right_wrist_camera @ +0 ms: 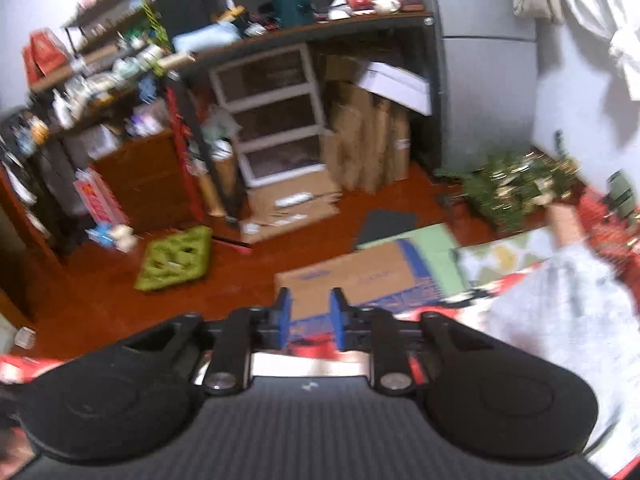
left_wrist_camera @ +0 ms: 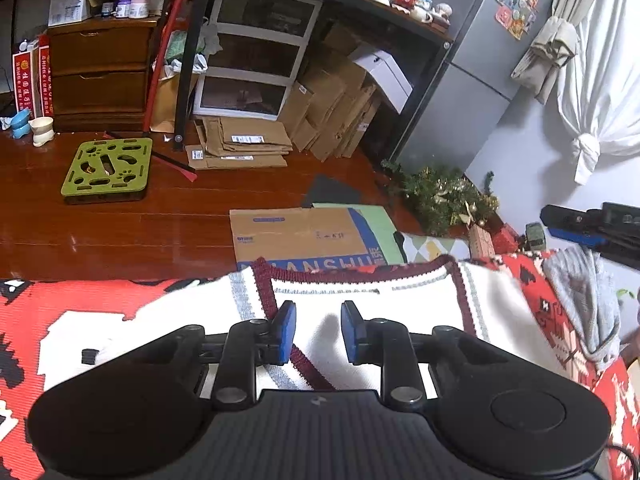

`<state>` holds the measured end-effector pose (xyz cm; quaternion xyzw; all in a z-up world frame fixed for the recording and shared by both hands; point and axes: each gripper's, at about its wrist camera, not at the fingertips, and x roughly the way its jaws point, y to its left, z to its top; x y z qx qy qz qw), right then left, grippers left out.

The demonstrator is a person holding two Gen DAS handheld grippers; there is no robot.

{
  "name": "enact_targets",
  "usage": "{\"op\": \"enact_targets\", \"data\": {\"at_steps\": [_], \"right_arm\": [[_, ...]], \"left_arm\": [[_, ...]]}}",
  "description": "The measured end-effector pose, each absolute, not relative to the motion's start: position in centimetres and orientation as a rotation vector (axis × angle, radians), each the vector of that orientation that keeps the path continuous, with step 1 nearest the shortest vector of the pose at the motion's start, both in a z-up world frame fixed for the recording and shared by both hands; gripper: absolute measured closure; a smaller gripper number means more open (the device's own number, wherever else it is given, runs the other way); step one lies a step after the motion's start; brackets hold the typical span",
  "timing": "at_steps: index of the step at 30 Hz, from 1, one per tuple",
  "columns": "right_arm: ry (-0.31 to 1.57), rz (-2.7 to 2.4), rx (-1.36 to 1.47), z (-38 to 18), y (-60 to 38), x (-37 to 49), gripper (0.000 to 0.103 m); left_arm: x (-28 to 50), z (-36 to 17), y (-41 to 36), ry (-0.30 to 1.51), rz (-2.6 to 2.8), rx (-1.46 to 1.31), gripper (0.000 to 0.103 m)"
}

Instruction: Fold clothes

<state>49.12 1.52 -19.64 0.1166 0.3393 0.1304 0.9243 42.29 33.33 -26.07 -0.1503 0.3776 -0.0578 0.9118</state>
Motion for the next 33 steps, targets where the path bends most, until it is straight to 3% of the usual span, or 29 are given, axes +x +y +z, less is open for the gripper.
{"op": "enact_targets", "data": {"at_steps": [4,7,11,15,21,33], "right_arm": [[0.72,0.377,0.277,-21.0,4.9,47.6,0.077],[0.776,0.448,0.169,-22.9,8.0,47.1,0.094],[0.885,0.495,0.05,-25.3,11.2,47.9,0.095],[0.837,0.47,-0.022,-25.3,13.6,48.5,0.103],[0.832,0.463,-0.022,-24.9,14.8,49.7,0.1],[0.917,0.582,-0.005,-23.9,14.8,42.2,0.095]], "left_arm": [[41.9,-25.4,33.6,0.75,-0.102,-0.327,0.079],[42.1,-25.3,33.7,0.755,-0.087,-0.329,0.079],[42.5,-25.8,33.7,0.784,-0.07,-0.322,0.079],[42.5,-25.9,33.8,0.797,-0.068,-0.319,0.079],[42.3,-26.2,34.5,0.796,-0.072,-0.341,0.079],[42.2,-26.0,35.1,0.789,-0.057,-0.372,0.079]]}}
